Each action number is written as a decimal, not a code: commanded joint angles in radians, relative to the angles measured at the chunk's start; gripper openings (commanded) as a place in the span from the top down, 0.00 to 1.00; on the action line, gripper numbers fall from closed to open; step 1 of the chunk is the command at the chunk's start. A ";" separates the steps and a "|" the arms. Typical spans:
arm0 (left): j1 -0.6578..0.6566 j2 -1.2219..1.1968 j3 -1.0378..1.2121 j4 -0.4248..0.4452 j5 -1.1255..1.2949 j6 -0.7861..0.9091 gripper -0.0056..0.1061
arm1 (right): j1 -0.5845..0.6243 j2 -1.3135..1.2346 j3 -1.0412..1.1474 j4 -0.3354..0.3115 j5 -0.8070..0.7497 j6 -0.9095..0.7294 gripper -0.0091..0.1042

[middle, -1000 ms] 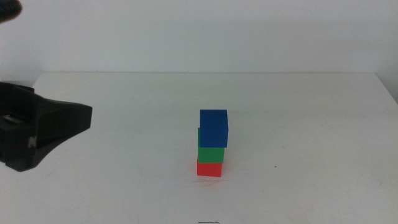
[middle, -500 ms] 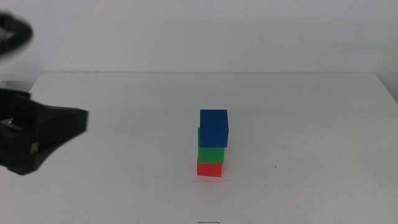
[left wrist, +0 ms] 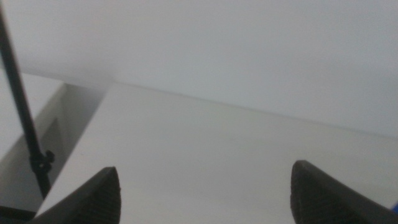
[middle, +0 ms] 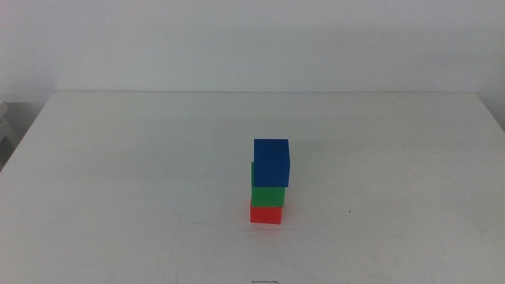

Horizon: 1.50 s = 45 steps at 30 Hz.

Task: Stack red cubes first, then green, then blue cubes in a specific spot.

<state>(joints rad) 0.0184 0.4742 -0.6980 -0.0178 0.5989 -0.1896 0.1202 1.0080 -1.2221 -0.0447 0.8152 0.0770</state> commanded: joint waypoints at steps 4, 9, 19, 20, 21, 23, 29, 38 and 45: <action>0.028 0.001 -0.025 -0.017 -0.083 -0.013 0.11 | -0.005 -0.014 -0.025 -0.020 -0.070 -0.013 0.30; 0.028 0.003 -0.012 -0.017 -0.083 -0.013 0.11 | -0.005 -0.014 -0.013 -0.020 -0.074 -0.013 0.30; 0.028 -0.080 0.126 -0.022 -0.161 -0.013 0.11 | -0.006 -0.269 0.361 -0.058 -0.433 -0.013 0.30; 0.028 -0.095 0.153 -0.022 -0.174 -0.013 0.11 | -0.006 -0.303 0.412 -0.058 -0.476 -0.013 0.30; 0.025 -0.114 0.181 -0.022 -0.188 -0.013 0.11 | -0.006 -0.345 0.477 -0.058 -0.523 -0.013 0.30; 0.023 -0.154 0.229 -0.022 -0.206 -0.013 0.11 | -0.006 -0.428 0.602 -0.058 -0.582 -0.013 0.30; 0.023 -0.268 0.386 -0.022 -0.221 -0.013 0.11 | -0.010 -0.654 0.916 -0.058 -0.627 -0.013 0.30; 0.023 -0.438 0.586 -0.022 -0.224 -0.013 0.11 | -0.177 -0.940 1.162 0.014 -0.622 -0.013 0.30; 0.023 -0.509 0.684 -0.022 -0.267 -0.013 0.11 | -0.202 -1.014 1.211 0.014 -0.624 -0.013 0.30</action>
<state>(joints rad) 0.0445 -0.0116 0.0010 -0.0311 0.4327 -0.1926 -0.0767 -0.0081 0.0077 -0.0274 0.2711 0.0762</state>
